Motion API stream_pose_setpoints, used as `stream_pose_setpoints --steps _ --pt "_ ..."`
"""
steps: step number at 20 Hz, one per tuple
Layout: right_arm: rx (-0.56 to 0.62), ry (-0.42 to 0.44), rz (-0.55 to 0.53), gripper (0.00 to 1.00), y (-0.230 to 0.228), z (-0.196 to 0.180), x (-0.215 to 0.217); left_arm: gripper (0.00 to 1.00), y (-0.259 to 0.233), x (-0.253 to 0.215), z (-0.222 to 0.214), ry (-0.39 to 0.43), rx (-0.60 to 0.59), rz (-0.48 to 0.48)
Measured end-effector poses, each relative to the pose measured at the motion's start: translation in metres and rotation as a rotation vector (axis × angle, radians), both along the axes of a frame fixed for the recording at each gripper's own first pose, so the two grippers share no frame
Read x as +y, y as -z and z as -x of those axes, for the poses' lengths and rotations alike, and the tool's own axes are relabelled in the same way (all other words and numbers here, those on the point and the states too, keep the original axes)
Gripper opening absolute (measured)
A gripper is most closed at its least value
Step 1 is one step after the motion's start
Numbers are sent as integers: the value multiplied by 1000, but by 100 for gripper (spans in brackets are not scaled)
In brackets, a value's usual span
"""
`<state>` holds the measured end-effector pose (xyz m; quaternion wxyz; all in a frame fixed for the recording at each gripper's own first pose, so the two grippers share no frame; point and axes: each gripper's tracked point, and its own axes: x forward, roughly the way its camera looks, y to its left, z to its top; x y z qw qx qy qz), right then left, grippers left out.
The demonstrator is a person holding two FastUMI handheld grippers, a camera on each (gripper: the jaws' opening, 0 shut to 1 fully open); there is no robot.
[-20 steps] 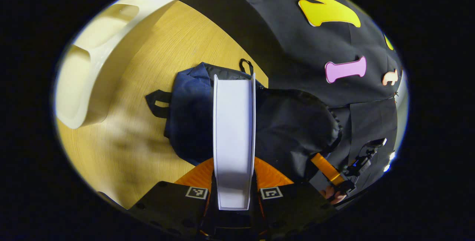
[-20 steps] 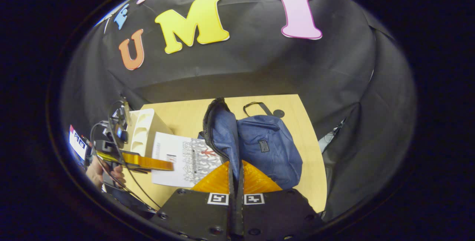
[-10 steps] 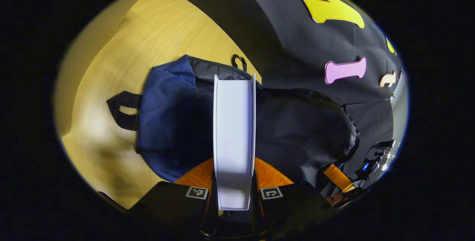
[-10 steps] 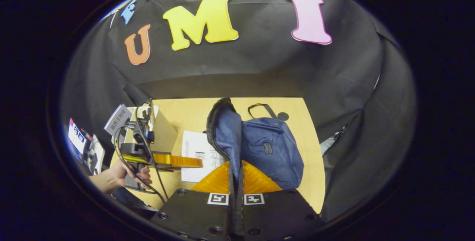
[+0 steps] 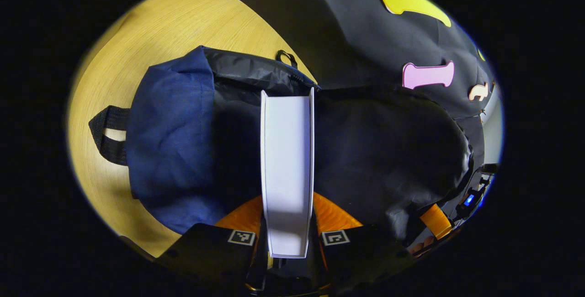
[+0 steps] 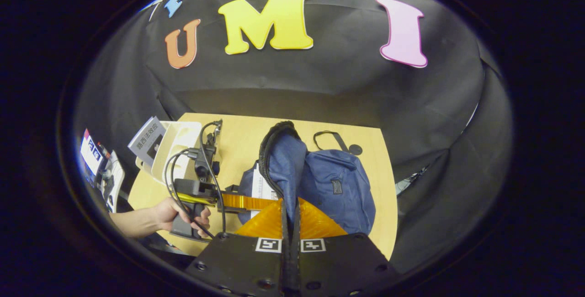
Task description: Open the schoolbag, grab two books from the bookshelf and put them into the schoolbag.
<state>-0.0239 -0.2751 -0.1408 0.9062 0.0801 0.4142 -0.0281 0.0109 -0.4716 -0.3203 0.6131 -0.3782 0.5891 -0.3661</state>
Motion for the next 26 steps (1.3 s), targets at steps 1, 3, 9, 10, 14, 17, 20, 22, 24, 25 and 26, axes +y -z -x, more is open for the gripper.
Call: stream_pose_setpoints --steps 1,3,9,10,14,17,20,22,24,25,26 --pt "2 -2 3 1 1 -1 2 40 2 2 0 4 4 -18" --pt "3 -7 17 1 3 -1 4 47 22 12 -1 23 -9 -127" --pt "10 -25 44 1 12 0 11 84 68 54 -17 139 -197 -538" --pt "10 -27 43 1 12 0 12 84 63 53 -23 117 -244 -574" --pt "5 -30 35 1 14 -1 15 84 31 83 -47 61 -463 -707" --pt "0 -30 34 1 17 0 18 84 -11 108 -62 -61 -606 -734" --pt "2 -36 45 4 20 -1 20 84 -66 145 -77 -167 -809 -782" --pt "7 -43 52 1 19 -4 25 84 -108 168 -77 -236 -922 -795" --pt "5 -50 50 0 20 -8 31 100 -154 199 -76 -322 -984 -808" --pt "9 -53 41 1 22 -9 37 99 -186 218 -81 -380 -1044 -828" --pt "14 -56 46 1 24 -10 39 98 -217 238 -82 -425 -1110 -848"
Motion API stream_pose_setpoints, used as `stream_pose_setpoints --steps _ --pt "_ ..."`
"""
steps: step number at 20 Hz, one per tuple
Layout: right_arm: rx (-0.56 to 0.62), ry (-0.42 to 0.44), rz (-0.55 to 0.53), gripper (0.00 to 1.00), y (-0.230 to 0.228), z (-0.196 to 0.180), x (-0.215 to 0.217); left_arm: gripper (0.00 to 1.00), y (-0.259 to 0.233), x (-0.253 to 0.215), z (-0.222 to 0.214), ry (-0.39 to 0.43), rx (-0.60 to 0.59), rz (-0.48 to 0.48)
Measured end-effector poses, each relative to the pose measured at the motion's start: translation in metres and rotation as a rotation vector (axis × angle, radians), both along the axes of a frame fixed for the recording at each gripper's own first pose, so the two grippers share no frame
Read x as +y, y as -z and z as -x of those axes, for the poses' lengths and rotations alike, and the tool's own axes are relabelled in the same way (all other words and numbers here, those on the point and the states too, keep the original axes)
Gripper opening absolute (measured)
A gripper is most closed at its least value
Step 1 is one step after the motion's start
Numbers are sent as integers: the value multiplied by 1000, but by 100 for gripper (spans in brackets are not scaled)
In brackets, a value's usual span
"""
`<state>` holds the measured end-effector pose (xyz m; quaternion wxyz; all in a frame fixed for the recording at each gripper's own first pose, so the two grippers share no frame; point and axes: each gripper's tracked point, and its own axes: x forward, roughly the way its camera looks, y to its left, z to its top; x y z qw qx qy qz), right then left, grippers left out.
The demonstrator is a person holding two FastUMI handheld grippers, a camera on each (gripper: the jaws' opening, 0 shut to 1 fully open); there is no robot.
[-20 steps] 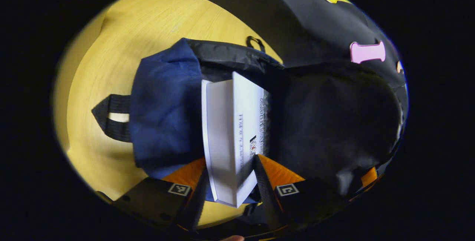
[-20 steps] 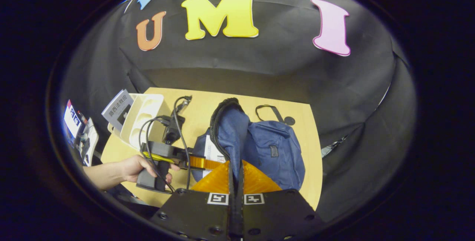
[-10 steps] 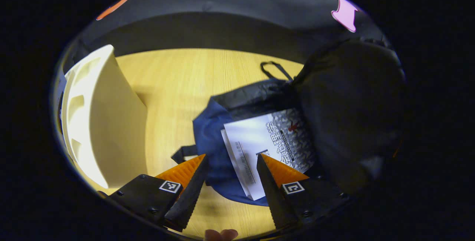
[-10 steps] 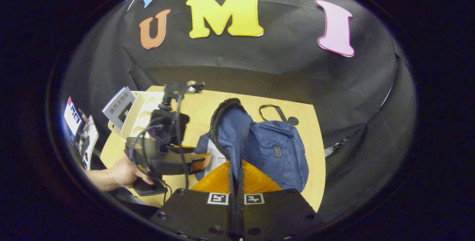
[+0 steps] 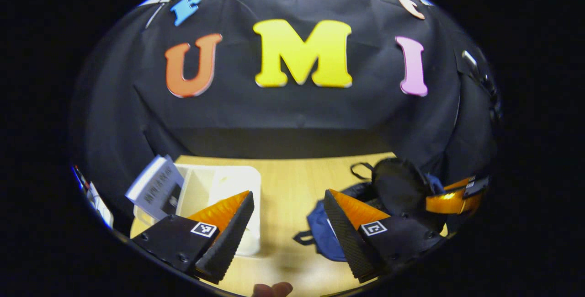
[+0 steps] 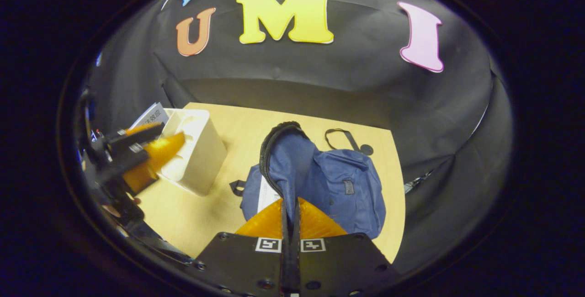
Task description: Open the schoolbag, grab two books from the bookshelf and put them into the schoolbag.
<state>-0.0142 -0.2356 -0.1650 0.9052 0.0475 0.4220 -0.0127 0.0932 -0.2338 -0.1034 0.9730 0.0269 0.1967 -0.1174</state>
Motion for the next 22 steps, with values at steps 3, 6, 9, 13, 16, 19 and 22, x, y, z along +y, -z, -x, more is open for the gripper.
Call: stream_pose_setpoints --steps 3,6,9,13,16,19,22 --pt "4 -12 21 0 2 0 10 98 -63 33 2 -14 -119 4" --pt "8 -1 31 0 2 0 15 97 -89 58 8 -48 -127 73" --pt "7 18 39 1 3 1 15 97 -94 82 14 -70 -131 95" --pt "11 35 56 1 4 3 16 97 -95 119 21 -113 -116 172" --pt "23 55 43 1 7 4 22 98 -90 169 26 -175 -90 153" --pt "26 70 40 1 9 2 24 98 -93 228 19 -248 -88 128" --pt "27 75 40 1 9 1 23 98 -90 280 14 -309 -74 80"
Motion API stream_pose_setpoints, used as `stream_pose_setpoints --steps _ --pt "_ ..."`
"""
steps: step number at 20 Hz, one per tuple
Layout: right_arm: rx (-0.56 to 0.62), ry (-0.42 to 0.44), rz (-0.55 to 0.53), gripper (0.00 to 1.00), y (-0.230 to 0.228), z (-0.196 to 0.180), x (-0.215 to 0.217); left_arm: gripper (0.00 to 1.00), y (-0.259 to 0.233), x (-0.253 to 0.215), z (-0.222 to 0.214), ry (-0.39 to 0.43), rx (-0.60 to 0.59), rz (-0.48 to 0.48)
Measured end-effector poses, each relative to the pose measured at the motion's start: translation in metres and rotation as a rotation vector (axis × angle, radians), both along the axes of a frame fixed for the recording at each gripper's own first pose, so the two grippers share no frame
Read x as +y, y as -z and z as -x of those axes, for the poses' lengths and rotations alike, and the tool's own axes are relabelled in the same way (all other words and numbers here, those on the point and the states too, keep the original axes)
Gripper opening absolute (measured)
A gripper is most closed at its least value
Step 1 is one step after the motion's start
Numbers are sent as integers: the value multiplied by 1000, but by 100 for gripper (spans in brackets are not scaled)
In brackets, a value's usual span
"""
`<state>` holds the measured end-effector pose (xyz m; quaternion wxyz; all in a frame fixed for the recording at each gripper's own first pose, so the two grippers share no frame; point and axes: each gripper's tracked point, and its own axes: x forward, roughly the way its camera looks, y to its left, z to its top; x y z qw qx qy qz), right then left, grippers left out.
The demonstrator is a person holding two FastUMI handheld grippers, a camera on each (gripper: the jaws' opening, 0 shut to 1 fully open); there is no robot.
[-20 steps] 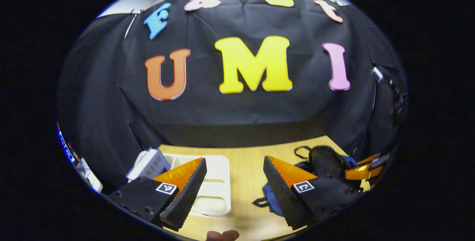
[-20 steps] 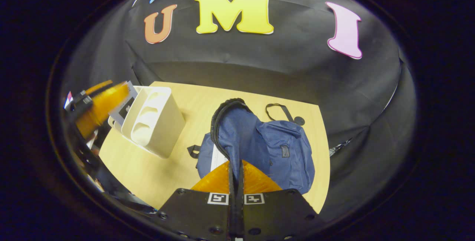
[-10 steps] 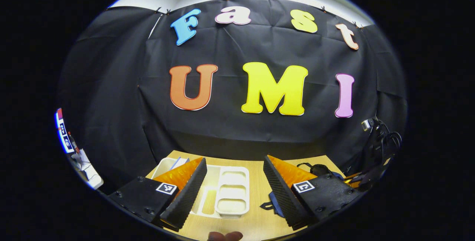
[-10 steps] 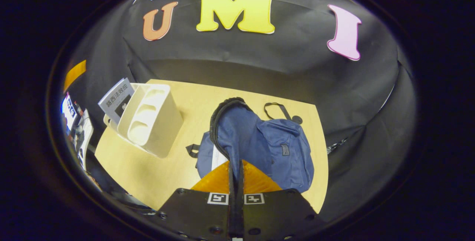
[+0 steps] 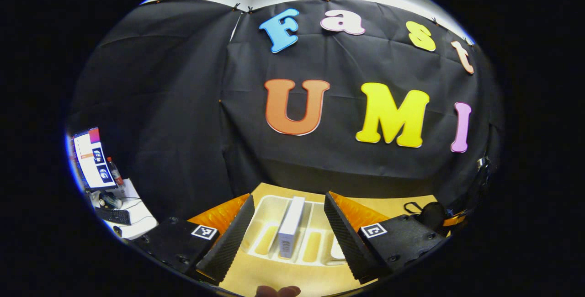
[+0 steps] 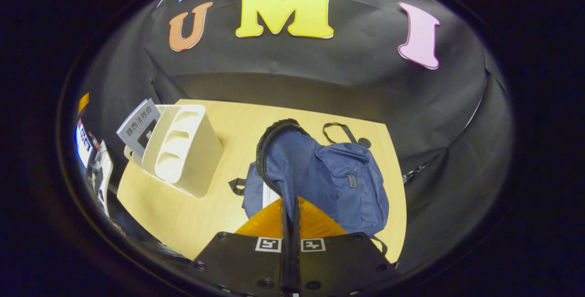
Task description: Open the schoolbag, grab two books from the bookshelf and put them into the schoolbag.
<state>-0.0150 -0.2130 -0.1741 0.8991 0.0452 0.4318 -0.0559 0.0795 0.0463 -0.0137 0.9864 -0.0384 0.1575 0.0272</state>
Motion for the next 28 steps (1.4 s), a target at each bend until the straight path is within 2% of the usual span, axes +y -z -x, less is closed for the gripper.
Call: stream_pose_setpoints --steps 2,5,10,15,18,23,28 --pt "7 3 1 1 1 -2 -2 98 8 21 -6 -10 52 -11" --pt "18 3 5 1 2 -4 -2 98 20 33 -20 23 123 35" --pt "32 13 8 1 1 -6 -3 98 45 53 -46 81 299 -24" --pt "45 34 -19 1 5 -3 0 98 83 13 -73 238 526 21" --pt "34 51 -9 1 1 1 -8 99 105 -2 -70 304 666 55" --pt "47 74 -11 1 1 13 -19 99 141 -21 -76 367 841 10" --pt "37 96 -22 1 1 17 -17 98 163 -39 -84 401 927 -9"
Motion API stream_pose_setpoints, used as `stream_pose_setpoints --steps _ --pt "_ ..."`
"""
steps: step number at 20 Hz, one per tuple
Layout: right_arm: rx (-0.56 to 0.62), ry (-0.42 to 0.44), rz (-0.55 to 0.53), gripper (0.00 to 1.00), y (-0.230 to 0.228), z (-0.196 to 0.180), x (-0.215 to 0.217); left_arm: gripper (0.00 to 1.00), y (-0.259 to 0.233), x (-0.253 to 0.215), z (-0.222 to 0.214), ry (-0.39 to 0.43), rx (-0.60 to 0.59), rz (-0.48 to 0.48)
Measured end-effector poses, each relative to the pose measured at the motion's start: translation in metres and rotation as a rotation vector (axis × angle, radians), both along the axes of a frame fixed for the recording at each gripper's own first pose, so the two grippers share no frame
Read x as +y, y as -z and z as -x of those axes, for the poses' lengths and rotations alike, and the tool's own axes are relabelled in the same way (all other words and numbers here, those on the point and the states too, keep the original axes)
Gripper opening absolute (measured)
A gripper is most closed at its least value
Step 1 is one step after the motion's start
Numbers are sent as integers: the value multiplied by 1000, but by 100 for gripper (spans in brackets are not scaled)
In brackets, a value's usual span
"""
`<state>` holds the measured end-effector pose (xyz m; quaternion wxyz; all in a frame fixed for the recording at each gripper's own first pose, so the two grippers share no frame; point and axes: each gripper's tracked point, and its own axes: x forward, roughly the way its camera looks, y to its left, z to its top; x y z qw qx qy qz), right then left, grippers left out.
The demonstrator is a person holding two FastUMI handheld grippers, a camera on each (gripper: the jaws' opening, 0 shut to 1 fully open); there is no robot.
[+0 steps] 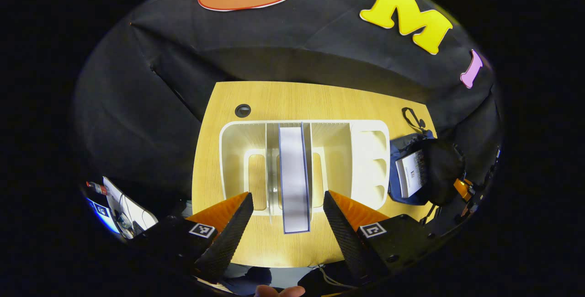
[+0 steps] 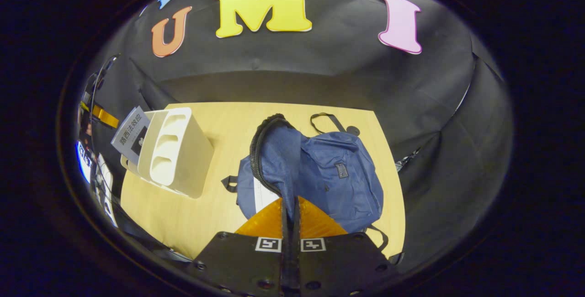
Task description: Open the schoolbag, grab two books from the bookshelf and put them into the schoolbag.
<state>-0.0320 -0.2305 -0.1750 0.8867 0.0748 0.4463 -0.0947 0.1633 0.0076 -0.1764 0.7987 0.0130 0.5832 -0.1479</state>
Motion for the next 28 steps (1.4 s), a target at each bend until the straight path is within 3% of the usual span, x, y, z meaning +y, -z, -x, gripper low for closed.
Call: stream_pose_setpoints --steps 6,13,14,15,24,25,26,28 --pt "-5 0 2 1 0 10 1 99 18 -5 1 32 98 -33" --pt "-15 0 0 1 -2 15 -2 99 38 -8 6 -6 193 -50" --pt "-15 3 -3 1 -2 16 -4 90 39 -8 5 -8 199 -53" --pt "-16 5 -6 1 -2 17 -4 96 41 -9 5 -10 203 -56" --pt "-24 -9 -2 1 -1 22 -7 75 63 -10 7 -34 265 -111" --pt "-24 -12 -3 1 -1 22 -6 78 62 -10 8 -34 263 -117" --pt "-25 -15 -3 1 -1 23 -6 68 63 -10 7 -35 261 -122" --pt "-27 -23 -3 1 0 22 -4 61 62 -8 7 -46 265 -137"
